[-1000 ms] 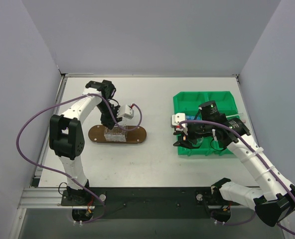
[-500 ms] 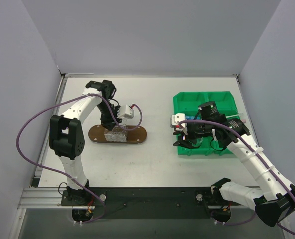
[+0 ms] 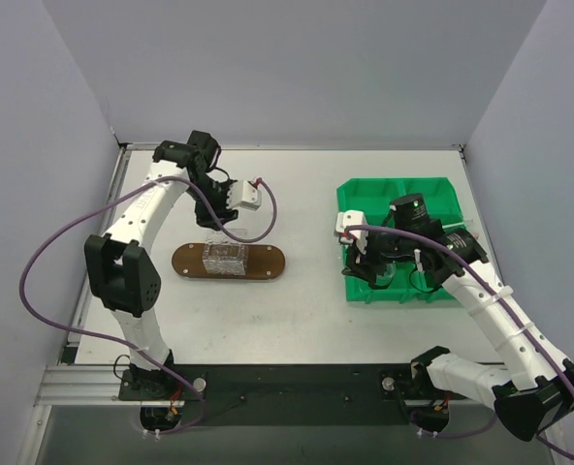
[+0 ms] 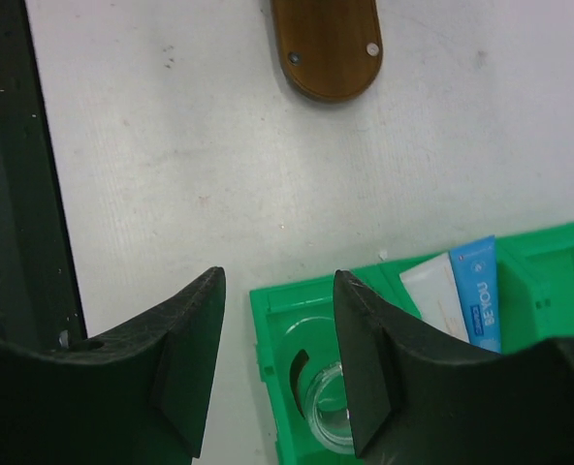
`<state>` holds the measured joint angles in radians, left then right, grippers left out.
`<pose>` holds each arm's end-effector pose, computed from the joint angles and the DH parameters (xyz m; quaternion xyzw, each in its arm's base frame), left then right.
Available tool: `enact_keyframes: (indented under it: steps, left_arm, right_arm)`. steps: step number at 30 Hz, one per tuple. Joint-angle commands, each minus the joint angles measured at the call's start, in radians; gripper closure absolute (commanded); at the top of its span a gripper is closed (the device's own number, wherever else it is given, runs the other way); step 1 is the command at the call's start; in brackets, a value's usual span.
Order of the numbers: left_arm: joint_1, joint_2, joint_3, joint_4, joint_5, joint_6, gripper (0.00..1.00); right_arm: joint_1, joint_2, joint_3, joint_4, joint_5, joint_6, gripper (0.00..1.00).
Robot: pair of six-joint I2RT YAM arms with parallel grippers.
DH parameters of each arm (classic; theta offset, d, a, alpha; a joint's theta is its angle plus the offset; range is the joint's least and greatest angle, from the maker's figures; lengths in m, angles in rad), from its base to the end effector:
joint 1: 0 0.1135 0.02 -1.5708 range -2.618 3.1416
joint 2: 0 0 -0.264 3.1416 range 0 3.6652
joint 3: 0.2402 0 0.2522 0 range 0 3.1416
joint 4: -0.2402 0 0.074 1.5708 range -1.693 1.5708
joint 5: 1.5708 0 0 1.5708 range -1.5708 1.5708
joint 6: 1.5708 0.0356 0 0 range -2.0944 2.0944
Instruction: Prepare toiletry sets of a toothbrush and toothpaste on the tray
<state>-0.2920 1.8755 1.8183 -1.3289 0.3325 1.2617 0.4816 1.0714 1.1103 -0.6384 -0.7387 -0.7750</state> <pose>0.3481 -0.1168 0.3054 0.6993 0.6896 -0.1034 0.1573 0.1828 0.1226 0.3581 -0.6211 0.5682 0.2522 0.4773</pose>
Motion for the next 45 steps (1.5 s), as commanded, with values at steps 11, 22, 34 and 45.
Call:
enact_keyframes:
  steps: [11, 22, 34, 45]
  left_arm:
    - [0.040, -0.606, -0.338, 0.402, 0.103, -0.387, 0.25]
    - [0.039, -0.740, -0.451, 0.536, 0.149, -0.614, 0.18]
    - [0.039, -0.760, -0.557, 0.583, 0.166, -0.636, 0.17]
    - [0.036, -0.803, -0.617, 0.586, 0.184, -0.579, 0.17]
  right_arm:
    - [-0.066, 0.010, -0.013, 0.043, 0.478, 0.239, 0.53]
    - [-0.077, 0.055, -0.030, -0.030, 0.640, 0.344, 0.37]
    - [-0.086, 0.128, -0.093, -0.067, 0.647, 0.398, 0.18]
    - [-0.185, 0.246, -0.104, -0.041, 0.509, 0.395, 0.17]
